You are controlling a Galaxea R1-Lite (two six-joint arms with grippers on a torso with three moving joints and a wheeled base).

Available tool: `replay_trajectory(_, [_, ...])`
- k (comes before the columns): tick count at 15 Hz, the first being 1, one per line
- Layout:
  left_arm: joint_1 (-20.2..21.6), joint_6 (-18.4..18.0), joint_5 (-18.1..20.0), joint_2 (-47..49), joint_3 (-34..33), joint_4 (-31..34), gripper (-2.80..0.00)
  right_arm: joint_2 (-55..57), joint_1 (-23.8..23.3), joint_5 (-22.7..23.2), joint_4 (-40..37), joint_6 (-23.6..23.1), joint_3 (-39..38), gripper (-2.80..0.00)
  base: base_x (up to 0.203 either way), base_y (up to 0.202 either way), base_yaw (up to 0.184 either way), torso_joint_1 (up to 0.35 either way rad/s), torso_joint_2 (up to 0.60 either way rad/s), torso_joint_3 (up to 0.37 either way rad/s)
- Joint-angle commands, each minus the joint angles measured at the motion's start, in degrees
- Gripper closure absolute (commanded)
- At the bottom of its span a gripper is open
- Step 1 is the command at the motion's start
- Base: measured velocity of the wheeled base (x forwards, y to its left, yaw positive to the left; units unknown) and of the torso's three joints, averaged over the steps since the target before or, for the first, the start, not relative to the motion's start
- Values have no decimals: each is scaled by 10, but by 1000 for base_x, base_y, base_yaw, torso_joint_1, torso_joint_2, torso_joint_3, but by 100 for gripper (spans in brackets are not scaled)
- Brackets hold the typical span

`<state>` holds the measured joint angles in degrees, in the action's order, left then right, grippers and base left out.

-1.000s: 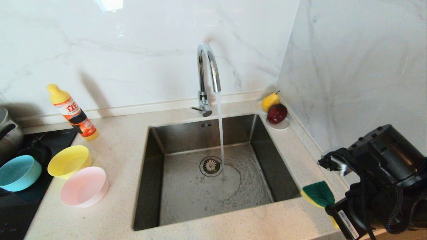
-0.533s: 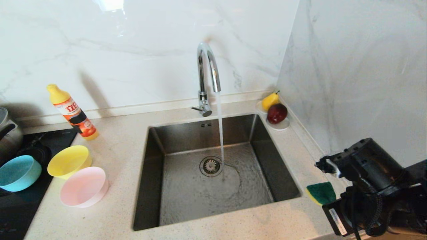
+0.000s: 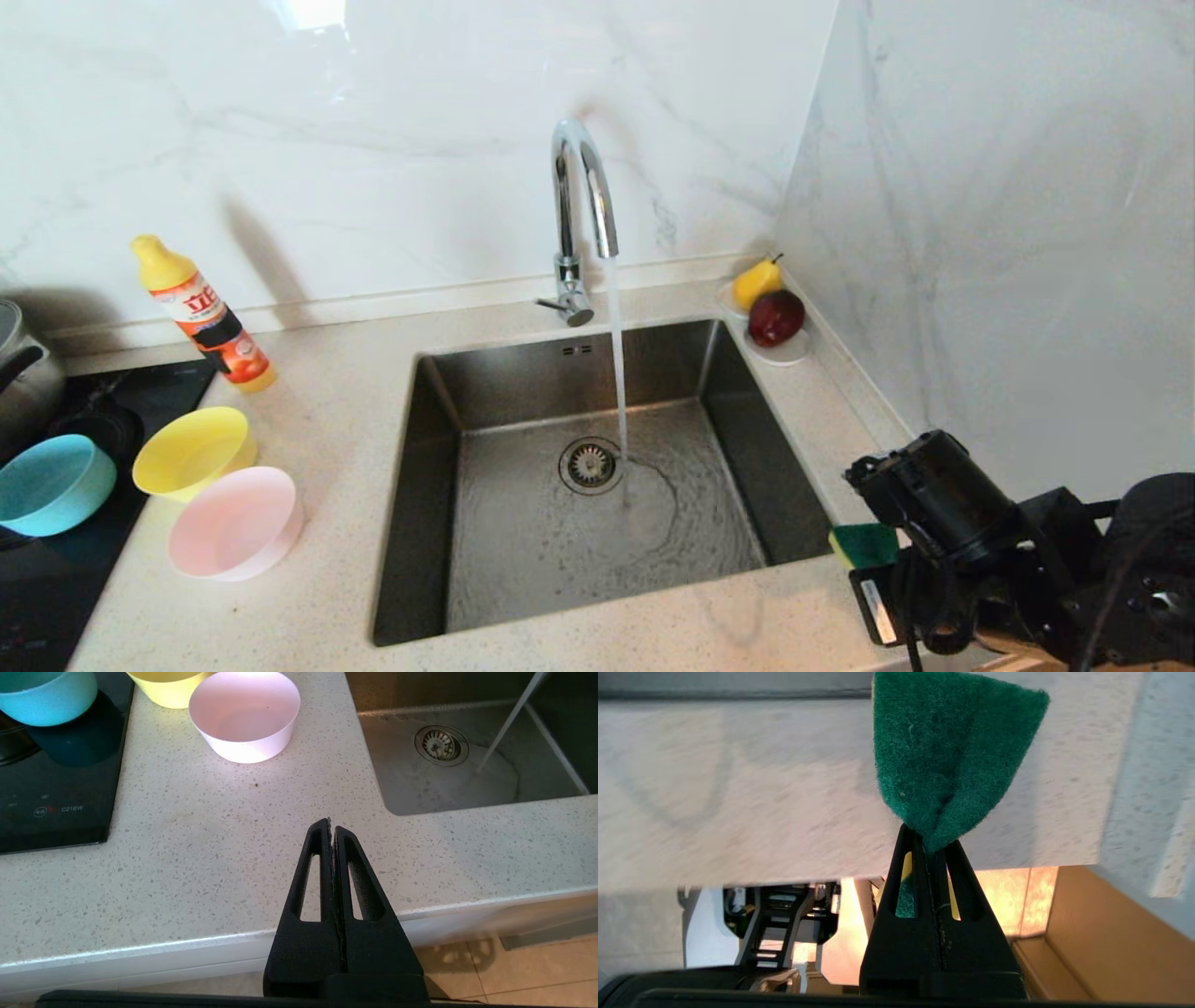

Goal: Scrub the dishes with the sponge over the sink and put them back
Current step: Put down the sponge

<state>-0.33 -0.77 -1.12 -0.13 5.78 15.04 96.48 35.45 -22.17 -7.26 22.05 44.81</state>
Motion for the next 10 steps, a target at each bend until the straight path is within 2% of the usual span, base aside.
replay_trajectory(1, [0,0,0,0,0,1,0,10,-25,-3,0,1,-3,0,0,0,0,0,0,0])
replay_trajectory(4, [0,0,0,0,0,1,0,8,-45,0,6,4,-12,0,0,0,0,0,0,0])
replay_trajectory(8, [0,0,0,0,0,1,0,20,-49,-4,65,2,-34,0,0,0,0,0,0,0])
replay_trajectory(10, [0,0,0,0,0,1,0,28,-65,-1,86,1,-39,0,0,0,0,0,0,0])
